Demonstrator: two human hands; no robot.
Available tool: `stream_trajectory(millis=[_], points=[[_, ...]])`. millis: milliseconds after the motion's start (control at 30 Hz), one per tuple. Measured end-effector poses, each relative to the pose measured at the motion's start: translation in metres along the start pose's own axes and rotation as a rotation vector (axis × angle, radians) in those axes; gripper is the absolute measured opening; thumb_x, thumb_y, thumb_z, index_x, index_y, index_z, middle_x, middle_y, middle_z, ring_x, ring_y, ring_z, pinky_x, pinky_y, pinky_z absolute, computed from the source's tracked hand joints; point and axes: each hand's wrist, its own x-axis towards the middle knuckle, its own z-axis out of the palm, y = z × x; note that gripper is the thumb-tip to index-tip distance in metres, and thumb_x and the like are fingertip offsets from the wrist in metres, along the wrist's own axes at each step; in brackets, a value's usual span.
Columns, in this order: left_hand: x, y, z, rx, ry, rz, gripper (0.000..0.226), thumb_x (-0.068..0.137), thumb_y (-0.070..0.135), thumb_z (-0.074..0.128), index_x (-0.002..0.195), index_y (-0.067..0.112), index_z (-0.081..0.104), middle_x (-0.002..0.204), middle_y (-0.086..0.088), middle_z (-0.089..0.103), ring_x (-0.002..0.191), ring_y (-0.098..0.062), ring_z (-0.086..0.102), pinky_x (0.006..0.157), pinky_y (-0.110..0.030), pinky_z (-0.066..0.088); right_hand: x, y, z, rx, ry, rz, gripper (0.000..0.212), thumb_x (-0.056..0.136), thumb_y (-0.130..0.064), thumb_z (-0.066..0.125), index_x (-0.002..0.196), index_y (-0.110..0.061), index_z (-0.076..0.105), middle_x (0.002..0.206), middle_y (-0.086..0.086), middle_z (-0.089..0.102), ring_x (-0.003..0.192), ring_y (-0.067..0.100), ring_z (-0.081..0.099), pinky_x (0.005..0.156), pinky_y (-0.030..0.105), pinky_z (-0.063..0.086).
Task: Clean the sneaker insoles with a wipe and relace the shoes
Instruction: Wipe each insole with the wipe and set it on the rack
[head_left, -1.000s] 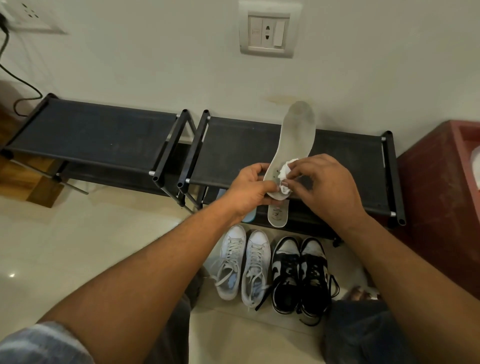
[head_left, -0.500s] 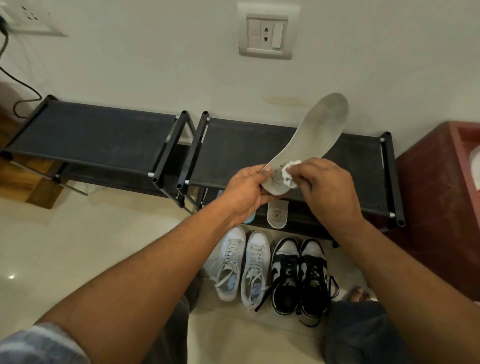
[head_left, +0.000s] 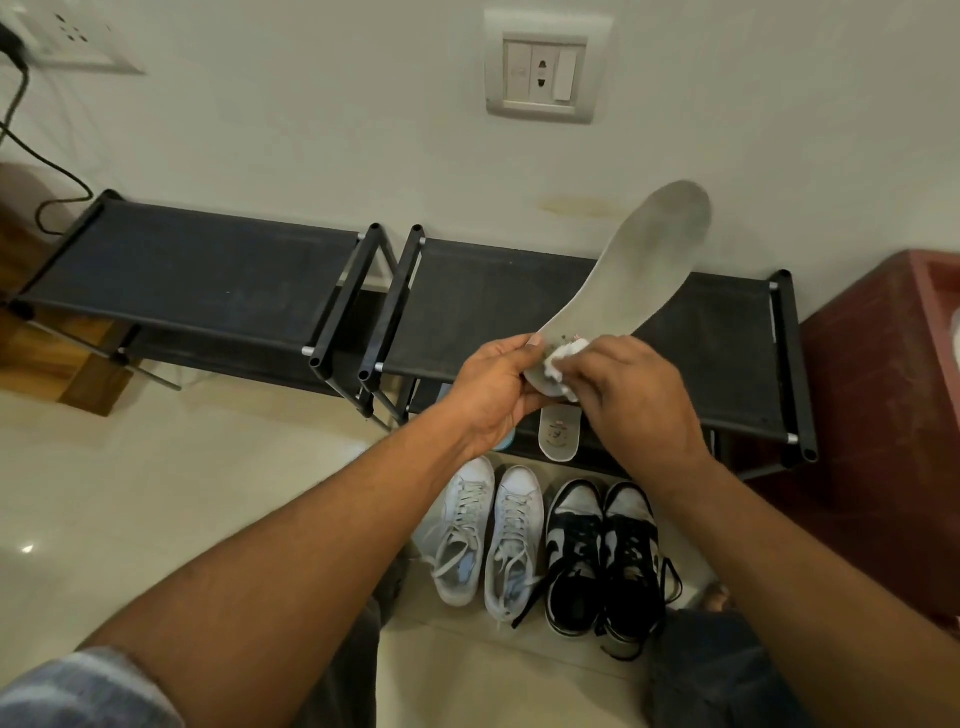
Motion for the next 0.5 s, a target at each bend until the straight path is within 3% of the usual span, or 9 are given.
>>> stream_trajectory(millis=[100,233,400,500], points=[[0.002,0.002,0.0,-0.02,0.023,0.0,0.038,0.115,0.019,0.044,0.139,-0.005,0.061,0.131,-0.026,0.071,0.123,-0.037,0.07,0.109,-0.052,0.055,0.009,0.02,-0.009,0.024,0.087,0.2,0.018,0.092,-0.019,0.076,0.11,-0.018,0.079,0.1,0.001,0.073,0.093,0.022,0.067,0.083,0.039,0.057],[0.001,0.003,-0.002,-0.041,0.015,0.013,0.036,0.115,0.019,0.043,0.132,-0.003,0.066,0.128,-0.024,0.073,0.11,-0.029,0.072,0.091,-0.037,0.064,-0.004,-0.015,0.002,0.029,-0.013,-0.05,0.011,0.09,-0.014,0.077,0.101,-0.011,0.079,0.094,0.004,0.071,0.087,0.028,0.066,0.074,0.042,0.058],[0.004,0.004,-0.001,-0.049,0.051,0.008,0.039,0.115,0.019,0.043,0.141,-0.005,0.06,0.133,-0.026,0.07,0.126,-0.038,0.068,0.107,-0.05,0.057,0.007,0.014,-0.008,0.043,0.112,0.186,0.016,0.091,-0.016,0.077,0.107,-0.014,0.079,0.098,0.002,0.073,0.092,0.023,0.067,0.08,0.043,0.058],[0.002,0.003,-0.003,-0.078,0.051,0.001,0.036,0.115,0.019,0.044,0.137,-0.003,0.063,0.131,-0.024,0.072,0.122,-0.035,0.07,0.094,-0.038,0.064,-0.005,-0.018,0.002,0.021,0.005,-0.036,0.015,0.085,-0.01,0.081,0.1,-0.01,0.079,0.093,0.005,0.072,0.086,0.028,0.067,0.073,0.041,0.059]])
